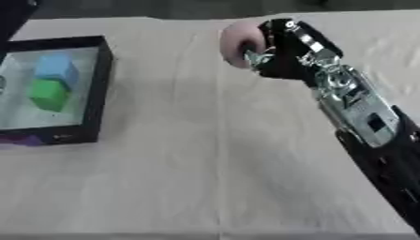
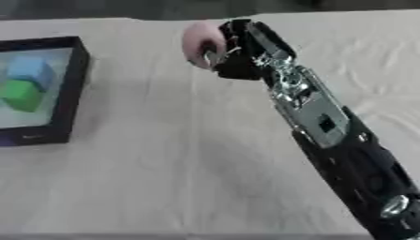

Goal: Pick up the objects with one hand, pass them to the other hand, and then place them into the box on the other side of the table.

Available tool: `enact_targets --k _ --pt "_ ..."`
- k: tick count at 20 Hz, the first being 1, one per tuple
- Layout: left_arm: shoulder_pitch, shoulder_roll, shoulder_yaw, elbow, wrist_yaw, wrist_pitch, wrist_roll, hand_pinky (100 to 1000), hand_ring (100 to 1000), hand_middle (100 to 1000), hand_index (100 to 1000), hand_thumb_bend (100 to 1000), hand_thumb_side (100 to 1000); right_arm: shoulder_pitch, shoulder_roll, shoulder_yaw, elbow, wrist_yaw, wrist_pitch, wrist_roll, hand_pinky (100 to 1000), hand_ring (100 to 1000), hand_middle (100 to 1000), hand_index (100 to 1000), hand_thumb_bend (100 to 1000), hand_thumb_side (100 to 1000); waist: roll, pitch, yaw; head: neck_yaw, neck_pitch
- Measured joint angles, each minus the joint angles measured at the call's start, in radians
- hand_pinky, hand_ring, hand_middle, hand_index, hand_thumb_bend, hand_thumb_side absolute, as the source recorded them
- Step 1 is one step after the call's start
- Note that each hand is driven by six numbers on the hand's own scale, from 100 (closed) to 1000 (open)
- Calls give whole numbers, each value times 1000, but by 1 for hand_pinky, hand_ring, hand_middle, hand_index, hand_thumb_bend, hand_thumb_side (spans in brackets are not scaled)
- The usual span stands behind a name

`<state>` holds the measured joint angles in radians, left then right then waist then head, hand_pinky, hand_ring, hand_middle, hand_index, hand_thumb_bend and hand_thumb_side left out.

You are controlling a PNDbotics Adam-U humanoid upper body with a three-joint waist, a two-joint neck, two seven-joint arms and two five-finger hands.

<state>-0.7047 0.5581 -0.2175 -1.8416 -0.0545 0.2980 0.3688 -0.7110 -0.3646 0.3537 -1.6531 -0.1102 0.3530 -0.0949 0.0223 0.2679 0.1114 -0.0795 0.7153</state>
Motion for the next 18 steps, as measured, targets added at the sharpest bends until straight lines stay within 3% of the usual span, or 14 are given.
enact_targets --k 8,18 --pt "-76 18 -53 -17 -38 52 -110 676 776 661 787 155 431 7 56 50 29 -9 -51 -61 612 588 494 525 100 100 4 -2 7 -1 8" --pt "-171 29 -168 -9 -91 173 -320 706 783 684 803 174 411 8 100 103 68 -9 -99 -147 611 589 494 525 100 100 10 -3 16 -4 18"
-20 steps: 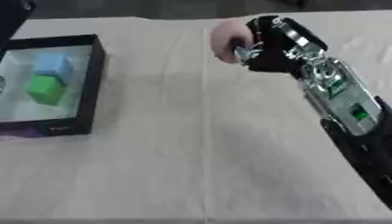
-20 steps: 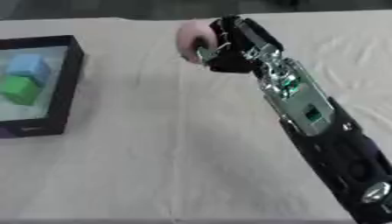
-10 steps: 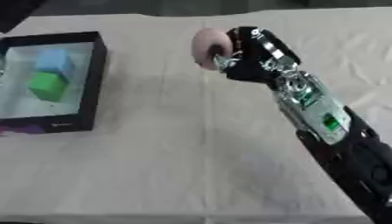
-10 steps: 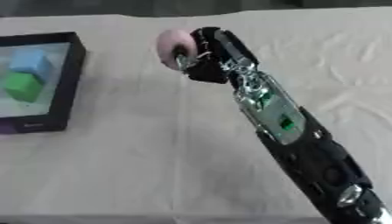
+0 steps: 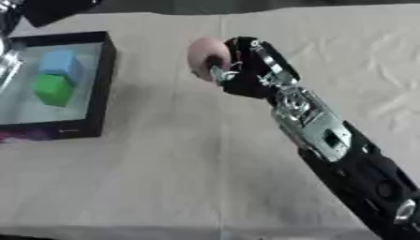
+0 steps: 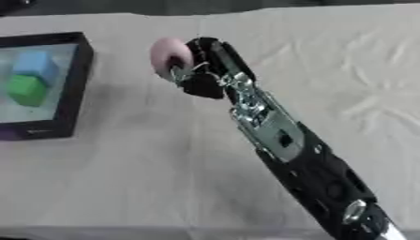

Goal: Pick up the objects with one hand, pass them to the other hand, and then place them into the box on the other side of the table.

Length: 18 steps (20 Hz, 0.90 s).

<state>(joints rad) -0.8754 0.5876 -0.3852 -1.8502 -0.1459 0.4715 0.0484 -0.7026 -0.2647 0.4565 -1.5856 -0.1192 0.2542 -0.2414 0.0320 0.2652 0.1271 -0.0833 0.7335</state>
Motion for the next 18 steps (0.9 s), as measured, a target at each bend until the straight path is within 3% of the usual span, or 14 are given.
enact_targets --k 8,16,18 --pt "-74 -16 -99 25 -92 125 -271 745 800 721 828 218 459 0 21 39 35 39 -31 -36 613 591 495 527 100 100 4 -4 10 -1 6" --pt "-113 -62 -180 56 -193 178 -455 794 828 762 858 263 514 0 33 53 64 59 -46 -33 614 591 495 527 100 100 10 -5 14 2 13" --pt "-115 -72 -194 70 -229 187 -493 818 841 779 870 268 471 0 34 56 67 64 -53 -33 614 591 495 527 100 100 10 -5 15 3 13"
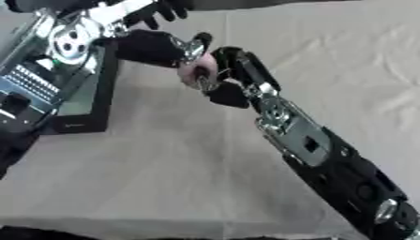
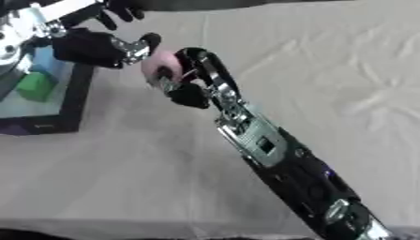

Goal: Pick up the objects with one hand, pass them to the other hand, and then place them into the box on the other side of the table.

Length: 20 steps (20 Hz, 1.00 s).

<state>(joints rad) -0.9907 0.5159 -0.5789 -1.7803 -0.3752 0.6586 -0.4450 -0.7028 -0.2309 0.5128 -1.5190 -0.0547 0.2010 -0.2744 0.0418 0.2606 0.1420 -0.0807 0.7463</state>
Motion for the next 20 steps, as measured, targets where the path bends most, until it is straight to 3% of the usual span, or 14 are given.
enact_targets --k 5,9,16,20 --pt "-3 -13 -15 36 -97 14 -86 851 859 772 874 373 462 0 3 4 3 11 -15 -1 615 592 496 527 100 100 0 0 0 3 0" --pt "-5 -14 -16 56 -142 5 -128 857 862 772 870 417 391 0 3 6 3 24 -26 0 617 593 497 528 100 100 -2 0 1 7 6" --pt "-15 -28 -24 81 -209 -23 -155 871 871 785 890 398 232 2 4 13 4 53 -60 -9 614 593 497 524 100 100 -1 0 0 11 7" --pt "-21 -45 -35 109 -248 -33 -166 872 873 788 897 392 221 4 5 20 13 69 -92 -14 612 594 496 522 100 100 0 0 0 14 7"
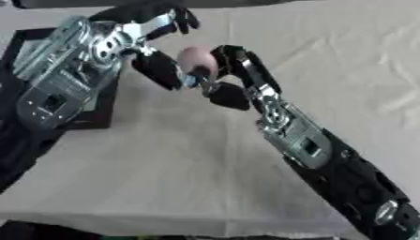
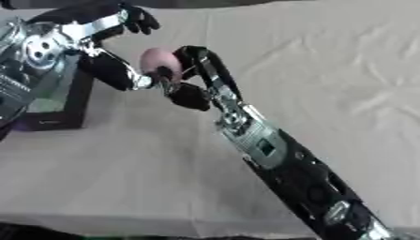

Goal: Pick up the objects with one hand, pass them to the other hand, and then place them into the box on the other side of the table.

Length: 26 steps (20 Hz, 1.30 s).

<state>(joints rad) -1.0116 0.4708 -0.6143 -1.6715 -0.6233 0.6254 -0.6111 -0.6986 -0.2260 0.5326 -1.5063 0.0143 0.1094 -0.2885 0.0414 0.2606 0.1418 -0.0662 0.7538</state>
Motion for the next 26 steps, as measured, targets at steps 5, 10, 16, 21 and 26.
enact_targets --k 5,10,16,21,26 --pt "0 -14 -11 35 -28 -4 -4 872 872 789 880 353 182 0 1 6 2 33 -41 -3 609 594 495 520 100 100 0 0 -2 3 0" --pt "0 -29 -17 41 -37 2 2 871 871 788 831 251 102 0 1 9 12 54 -56 -9 605 591 493 518 100 100 0 0 -1 3 0" --pt "1 -27 -26 32 -41 3 3 872 873 789 797 154 100 8 -7 12 13 73 -69 -17 605 591 491 517 100 100 -1 0 0 3 0" --pt "1 -19 -26 12 -46 -1 -2 867 868 780 769 108 114 13 -8 16 14 98 -88 -17 604 591 491 516 100 100 -1 0 0 3 0" --pt "2 -12 -26 -2 -56 -8 -8 863 864 772 757 112 117 17 -8 17 22 117 -102 -20 603 590 490 516 100 100 -1 0 1 3 0"
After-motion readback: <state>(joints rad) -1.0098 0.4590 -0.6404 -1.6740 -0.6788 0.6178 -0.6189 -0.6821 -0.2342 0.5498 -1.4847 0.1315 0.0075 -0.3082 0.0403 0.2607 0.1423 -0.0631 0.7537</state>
